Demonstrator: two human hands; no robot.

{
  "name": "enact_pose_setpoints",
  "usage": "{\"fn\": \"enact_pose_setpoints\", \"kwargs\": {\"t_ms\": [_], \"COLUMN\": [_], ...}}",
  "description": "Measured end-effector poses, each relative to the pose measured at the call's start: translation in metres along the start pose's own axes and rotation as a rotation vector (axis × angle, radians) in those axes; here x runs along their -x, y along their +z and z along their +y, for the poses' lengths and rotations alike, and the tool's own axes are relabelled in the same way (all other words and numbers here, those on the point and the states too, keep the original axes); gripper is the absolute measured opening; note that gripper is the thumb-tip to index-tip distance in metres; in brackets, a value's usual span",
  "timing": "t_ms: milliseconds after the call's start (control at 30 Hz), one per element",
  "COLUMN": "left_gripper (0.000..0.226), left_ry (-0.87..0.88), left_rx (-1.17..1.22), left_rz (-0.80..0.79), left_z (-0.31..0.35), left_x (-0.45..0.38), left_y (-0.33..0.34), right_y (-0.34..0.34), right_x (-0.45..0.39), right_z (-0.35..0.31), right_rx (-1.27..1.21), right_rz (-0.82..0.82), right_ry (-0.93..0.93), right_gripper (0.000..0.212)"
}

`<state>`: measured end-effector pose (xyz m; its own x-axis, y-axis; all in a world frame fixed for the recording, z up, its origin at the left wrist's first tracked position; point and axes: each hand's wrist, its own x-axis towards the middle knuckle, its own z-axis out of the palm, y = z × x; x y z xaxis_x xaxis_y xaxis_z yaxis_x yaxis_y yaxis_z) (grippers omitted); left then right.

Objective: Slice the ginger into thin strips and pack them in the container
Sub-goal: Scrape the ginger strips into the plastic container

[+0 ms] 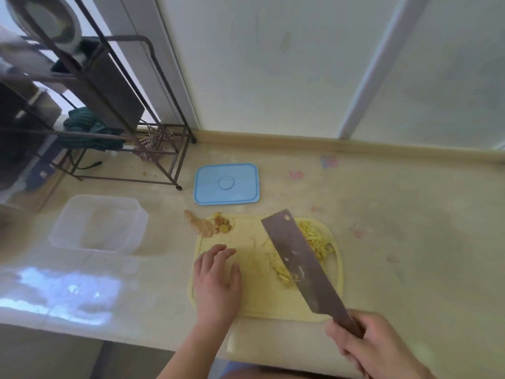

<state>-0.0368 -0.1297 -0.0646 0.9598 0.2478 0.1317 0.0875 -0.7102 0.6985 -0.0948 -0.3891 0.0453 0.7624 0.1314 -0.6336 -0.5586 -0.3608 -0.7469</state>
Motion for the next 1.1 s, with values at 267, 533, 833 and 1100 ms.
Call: {"fn": "enact_pose_setpoints", "kwargs": {"t_ms": [267,533,833,1100], "left_gripper": [0.034,0.048,0.054,0.055], "left_ry": [0.159,0.159,0.184,0.326], "left_rx": [0.089,0.069,0.027,-0.021], "left_rz": [-0.207,-0.317,-0.303,-0.301], "left_z": [0.049,0.067,0.063,0.065], "left_x": [0.001,-0.001,0.0,-0.002], "left_y": [0.035,0.063,0.075,0.081], "right_y": [-0.061,-0.071,-0.065,-0.046], "right_x": [-0.015,-0.043,-0.055,-0.064], "right_z": [0.04,0.065,0.064,0.053], "right_rx": [-0.187,-0.227,-0.214,-0.1], "right_rz": [0.329,0.21,0.052,-0.128], "right_ry": [0.05,0.111,0.186,0.204], "right_gripper": [0.045,0.044,0.042,0.04]}}
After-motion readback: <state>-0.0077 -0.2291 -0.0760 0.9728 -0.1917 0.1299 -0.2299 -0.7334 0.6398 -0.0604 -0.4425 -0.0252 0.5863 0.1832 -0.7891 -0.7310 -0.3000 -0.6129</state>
